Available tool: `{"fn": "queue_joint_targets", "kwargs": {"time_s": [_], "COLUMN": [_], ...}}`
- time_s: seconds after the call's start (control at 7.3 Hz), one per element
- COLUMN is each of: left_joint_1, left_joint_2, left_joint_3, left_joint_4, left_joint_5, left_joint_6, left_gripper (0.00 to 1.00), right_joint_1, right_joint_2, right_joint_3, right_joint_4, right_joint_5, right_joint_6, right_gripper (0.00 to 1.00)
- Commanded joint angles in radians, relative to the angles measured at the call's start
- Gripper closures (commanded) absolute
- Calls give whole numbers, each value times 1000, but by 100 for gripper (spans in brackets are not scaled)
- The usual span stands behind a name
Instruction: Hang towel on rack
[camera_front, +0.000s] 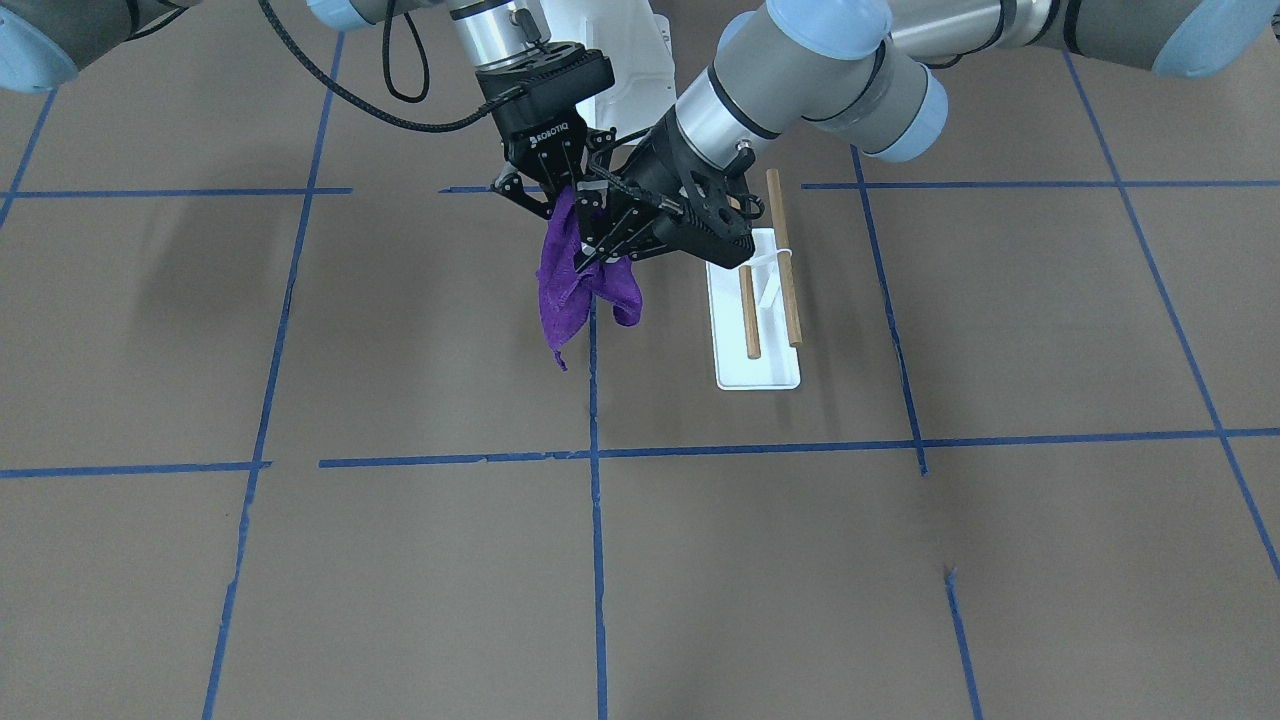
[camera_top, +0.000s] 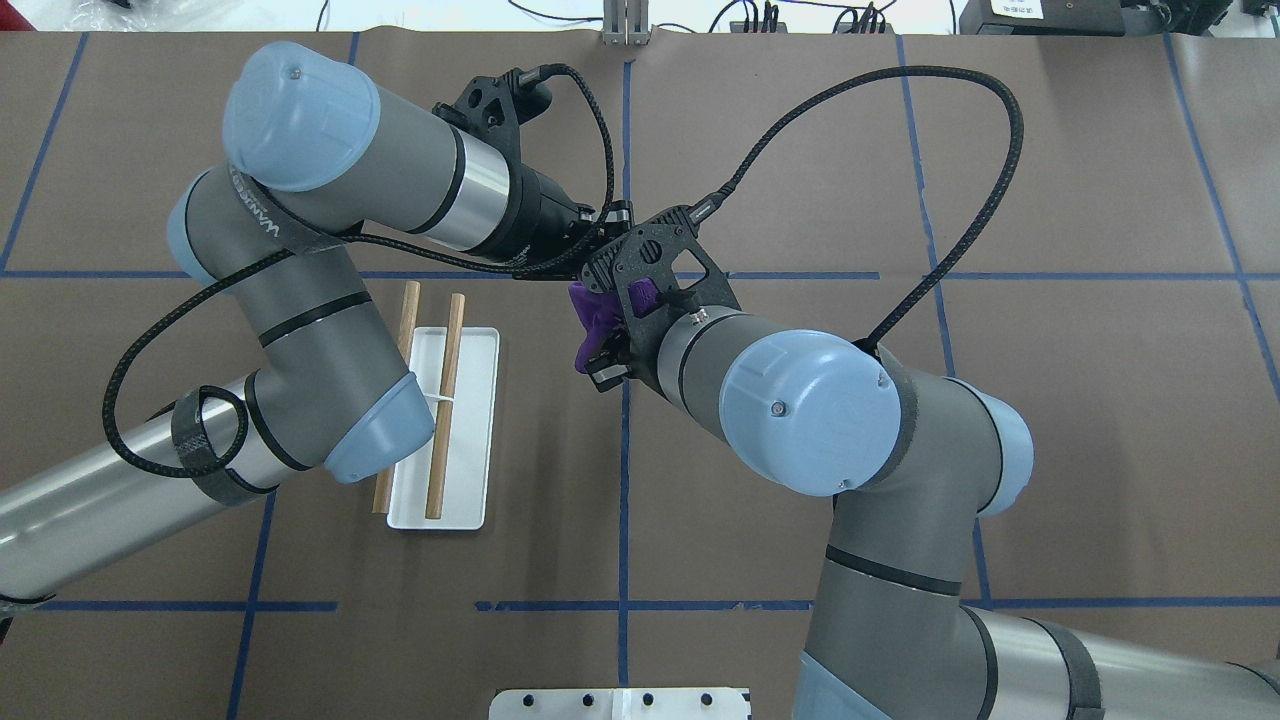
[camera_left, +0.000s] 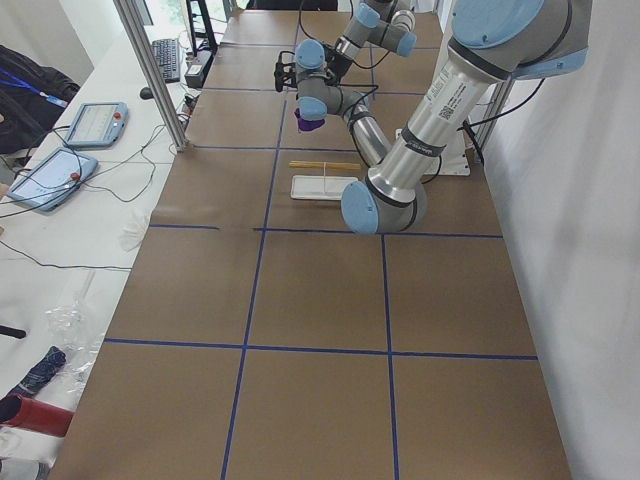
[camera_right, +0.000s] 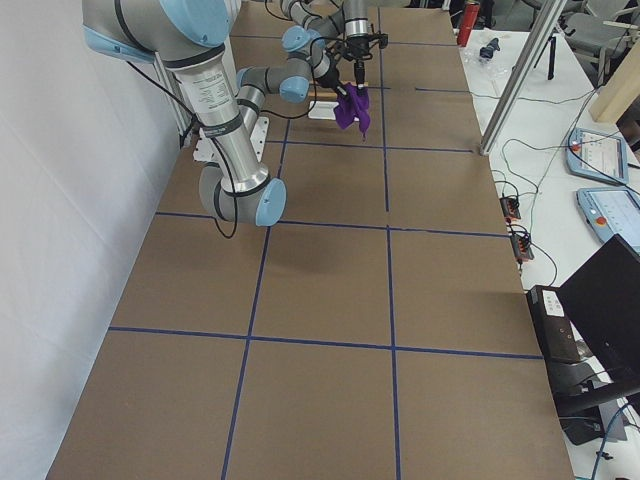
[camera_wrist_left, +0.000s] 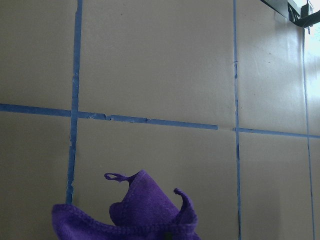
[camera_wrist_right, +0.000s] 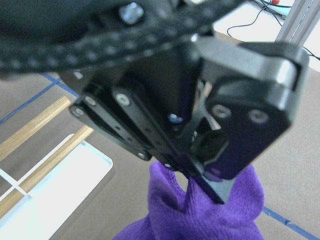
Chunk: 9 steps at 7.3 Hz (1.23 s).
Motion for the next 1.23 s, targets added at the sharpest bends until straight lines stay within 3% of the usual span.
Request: {"fn": "queue_joint_targets", "kwargs": {"time_s": [0.0, 0.27, 0.68, 0.96, 1.1], "left_joint_1": [-1, -1, -11, -16, -15], "left_joint_2": [-1, 1, -1, -1, 2], "left_joint_3": [-2, -3, -23, -49, -59], "left_joint_4": [0, -2, 3, 9, 5], "left_joint_5": [-3, -4, -4, -4, 0], "left_joint_6": [0, 0, -2, -18, -81], "left_gripper": [100, 100, 100, 100, 100], "right_joint_1": [-13, -22, -68, -16, 65], "right_joint_2": [-3, -40, -90, -225, -266], "right_joint_3": [11, 64, 268, 400, 413], "right_joint_4": [0, -18, -269, -296, -296], "right_joint_5": [-5, 1, 9, 108, 206], "right_joint_6": [7, 5, 4, 2, 2], "right_gripper": [1, 0, 0, 0, 0]}}
